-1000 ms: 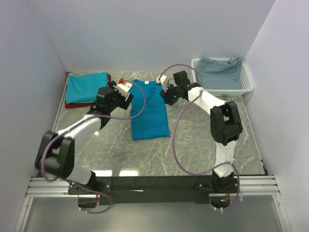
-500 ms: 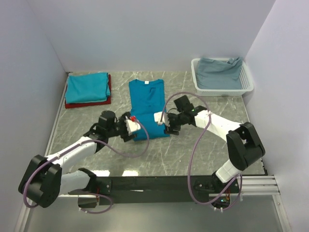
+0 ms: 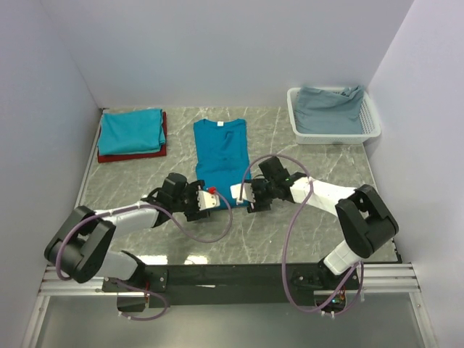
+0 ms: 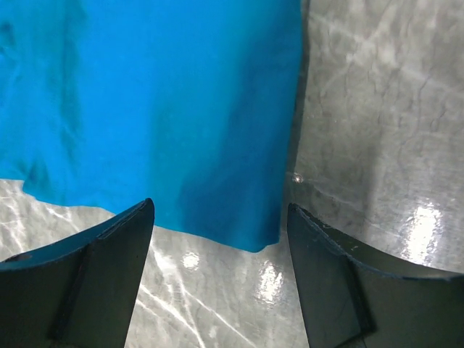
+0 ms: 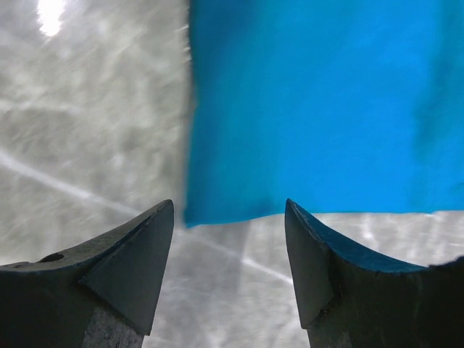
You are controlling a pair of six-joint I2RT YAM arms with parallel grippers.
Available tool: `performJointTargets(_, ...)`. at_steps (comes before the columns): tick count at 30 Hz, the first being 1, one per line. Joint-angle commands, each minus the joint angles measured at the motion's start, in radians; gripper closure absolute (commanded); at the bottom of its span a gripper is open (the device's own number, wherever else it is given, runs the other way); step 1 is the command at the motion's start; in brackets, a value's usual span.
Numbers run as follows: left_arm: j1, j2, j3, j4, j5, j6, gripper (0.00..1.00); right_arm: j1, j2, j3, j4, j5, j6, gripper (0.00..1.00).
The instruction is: Fold and stack the t-shirts
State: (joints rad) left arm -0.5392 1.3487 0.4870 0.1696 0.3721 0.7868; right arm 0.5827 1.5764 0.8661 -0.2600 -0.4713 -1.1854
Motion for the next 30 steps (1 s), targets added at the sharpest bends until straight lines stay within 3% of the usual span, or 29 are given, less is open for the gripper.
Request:
performJointTargets(1, -0.01, 0.045, -0.004, 0.035, -0.021, 0.051, 0.21, -0.006, -0.079, -0.047, 0.073, -0.016, -0.06, 0.3)
performJointTargets(7, -0.019, 0.131, 0.027, 0.045, -0.093, 0.051, 0.32, -0.038, -0.134, -0.079, 0.033, -0.085, -0.138, 0.29)
performJointTargets(8, -0.022, 0.135, 0.027, 0.048, -0.099, 0.051, 0.39, -0.04, -0.141, -0.094, 0.063, -0.096, -0.149, 0.29)
performJointTargets(9, -0.025, 0.138, 0.028, 0.051, -0.105, 0.045, 0.52, -0.04, -0.147, -0.126, 0.082, -0.108, -0.16, 0.29)
performJointTargets(10, -0.027, 0.138, 0.03, 0.051, -0.116, 0.043, 0.76, -0.04, -0.156, -0.143, 0.099, -0.116, -0.18, 0.29)
performJointTargets(12, -0.028, 0.126, 0.012, 0.06, -0.117, 0.04, 0.86, -0.037, -0.162, -0.192, 0.172, -0.115, -0.204, 0.25)
performJointTargets(19, -0.028, 0.063, -0.007, 0.044, -0.084, 0.037, 0.94, 0.026, -0.15, -0.22, 0.255, -0.032, -0.206, 0.24)
performJointTargets(22, -0.03, 0.058, -0.005, 0.031, -0.067, 0.029, 0.95, 0.06, -0.132, -0.248, 0.352, 0.023, -0.177, 0.24)
performJointTargets(30, -0.03, 0.023, -0.011, 0.025, -0.048, 0.012, 0.95, 0.131, -0.053, -0.249, 0.372, 0.105, -0.22, 0.27)
